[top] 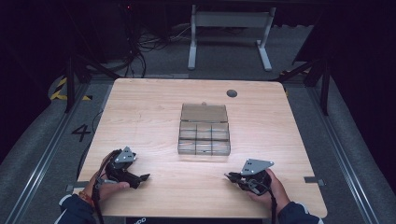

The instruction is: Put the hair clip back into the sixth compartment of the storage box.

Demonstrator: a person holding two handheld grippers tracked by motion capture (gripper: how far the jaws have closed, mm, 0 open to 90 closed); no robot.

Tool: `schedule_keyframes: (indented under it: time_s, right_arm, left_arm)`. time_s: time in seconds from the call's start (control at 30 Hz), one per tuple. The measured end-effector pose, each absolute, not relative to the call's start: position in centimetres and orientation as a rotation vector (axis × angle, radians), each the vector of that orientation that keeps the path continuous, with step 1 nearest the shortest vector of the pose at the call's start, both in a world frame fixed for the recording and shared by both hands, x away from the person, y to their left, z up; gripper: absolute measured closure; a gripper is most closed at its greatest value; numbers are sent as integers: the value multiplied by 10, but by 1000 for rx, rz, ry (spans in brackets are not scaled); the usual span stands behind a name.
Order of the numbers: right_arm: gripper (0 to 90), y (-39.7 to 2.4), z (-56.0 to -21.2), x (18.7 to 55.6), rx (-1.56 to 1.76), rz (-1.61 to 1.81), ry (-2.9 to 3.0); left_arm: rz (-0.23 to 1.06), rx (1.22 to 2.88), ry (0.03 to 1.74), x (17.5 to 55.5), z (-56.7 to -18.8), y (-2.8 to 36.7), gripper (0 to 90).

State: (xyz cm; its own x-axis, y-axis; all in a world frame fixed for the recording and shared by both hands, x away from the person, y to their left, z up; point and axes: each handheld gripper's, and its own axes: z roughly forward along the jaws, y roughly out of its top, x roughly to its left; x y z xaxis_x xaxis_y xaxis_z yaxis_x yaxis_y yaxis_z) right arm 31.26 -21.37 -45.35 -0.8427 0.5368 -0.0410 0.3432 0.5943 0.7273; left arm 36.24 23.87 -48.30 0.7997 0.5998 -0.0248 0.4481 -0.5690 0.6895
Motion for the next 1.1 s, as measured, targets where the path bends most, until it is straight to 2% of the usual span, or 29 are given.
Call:
schedule_keyframes:
  time_s: [0.5, 1.1]
  right_arm:
    - [847, -224, -434, 319, 734, 1119, 2512]
    - [848, -215, -404, 329, 684, 1165, 2461]
  left_arm:
    - [275, 2271, 769, 362, -483, 239, 2]
    - [276, 2269, 774, 362, -483, 239, 2]
